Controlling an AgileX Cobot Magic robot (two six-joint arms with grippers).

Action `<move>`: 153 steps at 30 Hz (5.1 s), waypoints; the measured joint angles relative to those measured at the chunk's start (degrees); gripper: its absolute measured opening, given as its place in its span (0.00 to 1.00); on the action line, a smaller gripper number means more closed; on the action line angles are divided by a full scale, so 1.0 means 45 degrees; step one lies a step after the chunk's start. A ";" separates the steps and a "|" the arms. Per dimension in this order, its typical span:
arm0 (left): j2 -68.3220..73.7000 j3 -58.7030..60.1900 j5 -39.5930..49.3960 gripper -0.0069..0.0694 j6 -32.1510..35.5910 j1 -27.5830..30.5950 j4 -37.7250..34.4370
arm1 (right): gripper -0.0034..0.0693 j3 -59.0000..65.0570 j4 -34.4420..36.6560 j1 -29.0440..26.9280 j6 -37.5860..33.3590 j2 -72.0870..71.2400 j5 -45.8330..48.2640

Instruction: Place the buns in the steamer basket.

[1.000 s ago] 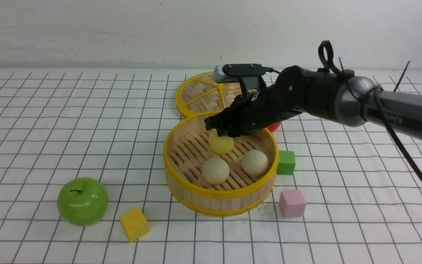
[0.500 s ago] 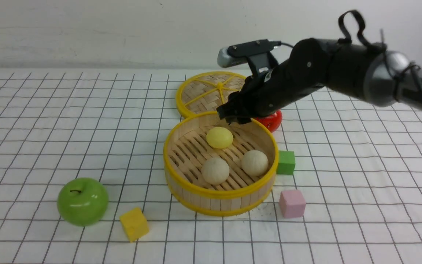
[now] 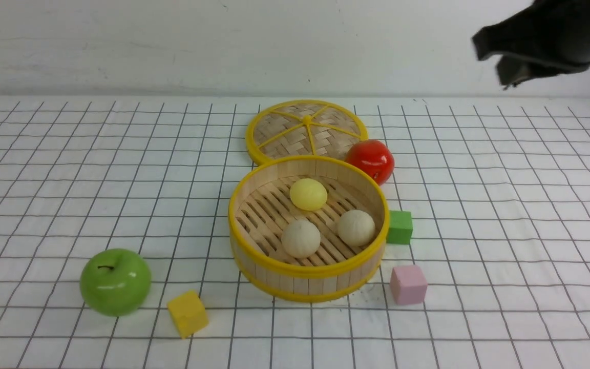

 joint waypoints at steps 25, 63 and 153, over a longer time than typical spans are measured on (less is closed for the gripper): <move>0.0000 0.0000 0.0000 0.28 0.0000 0.0000 0.0000 | 0.02 1.3806 -0.1358 0.0000 0.1845 -1.2679 -0.6240; 0.0000 0.0000 0.0000 0.28 0.0000 0.0000 0.0000 | 0.07 1.4184 -0.1006 -0.2957 0.1845 -1.4857 -0.6311; 0.0000 0.0000 0.0000 0.31 0.0000 0.0000 0.0011 | 0.21 2.1056 -0.0830 -0.5313 -0.0680 -1.8733 -0.8199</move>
